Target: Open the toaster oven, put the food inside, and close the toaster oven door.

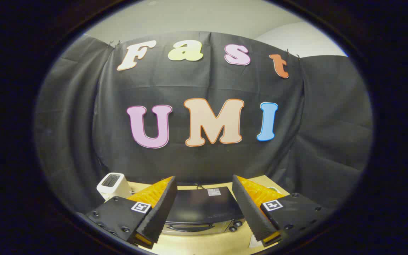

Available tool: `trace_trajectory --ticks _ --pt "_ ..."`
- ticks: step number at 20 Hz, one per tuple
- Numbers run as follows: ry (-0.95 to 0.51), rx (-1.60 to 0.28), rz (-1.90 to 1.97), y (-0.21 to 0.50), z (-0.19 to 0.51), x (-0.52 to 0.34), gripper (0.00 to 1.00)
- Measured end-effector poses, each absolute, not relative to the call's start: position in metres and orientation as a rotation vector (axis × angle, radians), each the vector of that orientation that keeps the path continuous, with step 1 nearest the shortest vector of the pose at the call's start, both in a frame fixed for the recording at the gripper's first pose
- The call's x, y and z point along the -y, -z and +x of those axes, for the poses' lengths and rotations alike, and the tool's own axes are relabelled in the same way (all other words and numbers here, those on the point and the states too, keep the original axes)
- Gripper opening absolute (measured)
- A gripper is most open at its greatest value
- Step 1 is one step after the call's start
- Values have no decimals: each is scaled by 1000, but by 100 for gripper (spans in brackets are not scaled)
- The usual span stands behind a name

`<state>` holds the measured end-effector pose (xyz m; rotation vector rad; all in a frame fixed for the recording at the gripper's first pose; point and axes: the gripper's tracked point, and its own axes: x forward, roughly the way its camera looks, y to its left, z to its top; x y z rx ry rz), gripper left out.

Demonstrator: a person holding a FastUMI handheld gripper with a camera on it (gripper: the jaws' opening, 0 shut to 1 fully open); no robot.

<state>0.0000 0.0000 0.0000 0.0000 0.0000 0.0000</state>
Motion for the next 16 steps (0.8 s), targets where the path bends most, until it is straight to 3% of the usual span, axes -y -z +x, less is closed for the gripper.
trace_trajectory --ticks 11,16 --pt "49 -15 27 13 11 -5 98" --pt "0 -42 34 44 5 5 98"
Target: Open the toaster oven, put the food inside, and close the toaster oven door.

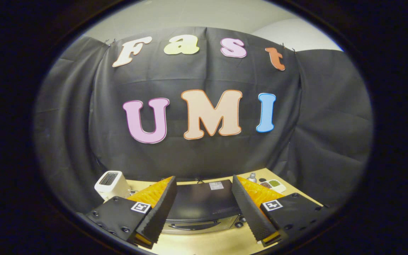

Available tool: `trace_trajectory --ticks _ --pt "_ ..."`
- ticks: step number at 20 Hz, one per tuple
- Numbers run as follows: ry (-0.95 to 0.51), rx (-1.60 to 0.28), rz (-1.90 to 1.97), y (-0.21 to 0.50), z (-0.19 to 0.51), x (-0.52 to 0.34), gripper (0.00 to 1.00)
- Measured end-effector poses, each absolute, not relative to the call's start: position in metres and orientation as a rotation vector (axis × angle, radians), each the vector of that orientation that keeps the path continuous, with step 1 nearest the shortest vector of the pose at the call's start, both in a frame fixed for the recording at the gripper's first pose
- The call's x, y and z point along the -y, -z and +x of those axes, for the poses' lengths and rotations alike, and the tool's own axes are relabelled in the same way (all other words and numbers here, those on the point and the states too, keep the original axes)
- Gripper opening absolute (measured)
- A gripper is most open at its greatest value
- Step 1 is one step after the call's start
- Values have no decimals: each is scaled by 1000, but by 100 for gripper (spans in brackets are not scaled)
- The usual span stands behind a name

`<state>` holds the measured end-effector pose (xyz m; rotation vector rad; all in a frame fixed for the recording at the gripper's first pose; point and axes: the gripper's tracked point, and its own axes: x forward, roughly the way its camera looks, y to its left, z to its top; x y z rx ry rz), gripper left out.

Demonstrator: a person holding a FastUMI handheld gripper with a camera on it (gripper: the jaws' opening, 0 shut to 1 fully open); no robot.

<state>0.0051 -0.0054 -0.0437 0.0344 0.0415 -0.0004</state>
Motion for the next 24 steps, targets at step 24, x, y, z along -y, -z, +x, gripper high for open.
trace_trajectory --ticks 24 --pt "-118 -117 0 226 66 -28 98"
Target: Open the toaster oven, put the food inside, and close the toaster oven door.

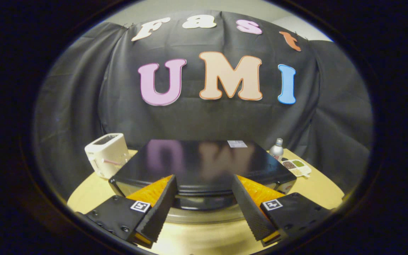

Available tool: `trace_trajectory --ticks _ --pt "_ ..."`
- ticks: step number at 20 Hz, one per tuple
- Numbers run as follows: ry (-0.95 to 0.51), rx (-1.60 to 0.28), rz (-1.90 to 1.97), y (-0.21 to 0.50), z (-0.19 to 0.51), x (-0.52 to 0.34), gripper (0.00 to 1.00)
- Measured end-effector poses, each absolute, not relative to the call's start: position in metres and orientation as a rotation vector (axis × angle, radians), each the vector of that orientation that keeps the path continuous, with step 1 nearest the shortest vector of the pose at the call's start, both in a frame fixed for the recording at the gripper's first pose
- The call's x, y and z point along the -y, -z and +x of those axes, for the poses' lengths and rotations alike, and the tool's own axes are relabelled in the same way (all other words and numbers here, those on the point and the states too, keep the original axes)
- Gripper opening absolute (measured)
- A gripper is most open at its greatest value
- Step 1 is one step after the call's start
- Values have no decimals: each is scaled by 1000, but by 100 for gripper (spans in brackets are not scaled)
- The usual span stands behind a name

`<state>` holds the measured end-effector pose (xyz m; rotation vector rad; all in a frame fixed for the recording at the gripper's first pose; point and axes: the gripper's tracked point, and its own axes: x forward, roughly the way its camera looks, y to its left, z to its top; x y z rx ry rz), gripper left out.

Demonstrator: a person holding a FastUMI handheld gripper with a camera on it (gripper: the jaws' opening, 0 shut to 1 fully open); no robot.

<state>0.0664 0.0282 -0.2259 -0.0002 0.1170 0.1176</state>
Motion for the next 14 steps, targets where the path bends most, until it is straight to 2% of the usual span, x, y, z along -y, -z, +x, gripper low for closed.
trace_trajectory --ticks 14 --pt "-85 -52 54 237 45 -15 96"
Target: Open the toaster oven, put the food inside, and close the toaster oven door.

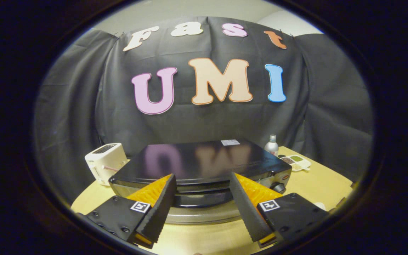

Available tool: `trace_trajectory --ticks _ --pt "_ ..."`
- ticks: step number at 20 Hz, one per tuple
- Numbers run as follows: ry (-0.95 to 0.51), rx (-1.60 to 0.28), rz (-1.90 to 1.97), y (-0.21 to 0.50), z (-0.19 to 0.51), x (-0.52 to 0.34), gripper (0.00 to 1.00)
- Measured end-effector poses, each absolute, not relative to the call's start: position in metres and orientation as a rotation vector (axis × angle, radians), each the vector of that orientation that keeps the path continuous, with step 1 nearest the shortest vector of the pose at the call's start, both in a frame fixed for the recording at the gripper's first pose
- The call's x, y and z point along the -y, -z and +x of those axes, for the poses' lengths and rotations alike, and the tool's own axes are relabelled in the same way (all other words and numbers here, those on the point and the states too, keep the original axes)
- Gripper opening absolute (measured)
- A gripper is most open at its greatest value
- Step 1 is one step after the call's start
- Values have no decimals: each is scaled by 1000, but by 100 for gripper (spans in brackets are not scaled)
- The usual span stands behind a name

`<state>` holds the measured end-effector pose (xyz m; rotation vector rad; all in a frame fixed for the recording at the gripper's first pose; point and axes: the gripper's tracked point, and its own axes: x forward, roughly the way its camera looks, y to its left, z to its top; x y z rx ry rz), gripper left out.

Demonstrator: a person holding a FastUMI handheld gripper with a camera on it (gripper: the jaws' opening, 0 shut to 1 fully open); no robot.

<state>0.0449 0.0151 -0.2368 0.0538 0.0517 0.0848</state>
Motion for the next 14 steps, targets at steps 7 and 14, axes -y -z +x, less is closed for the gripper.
trace_trajectory --ticks 7,14 --pt "-65 -120 46 247 13 -7 96" --pt "-25 -224 153 281 -32 6 96"
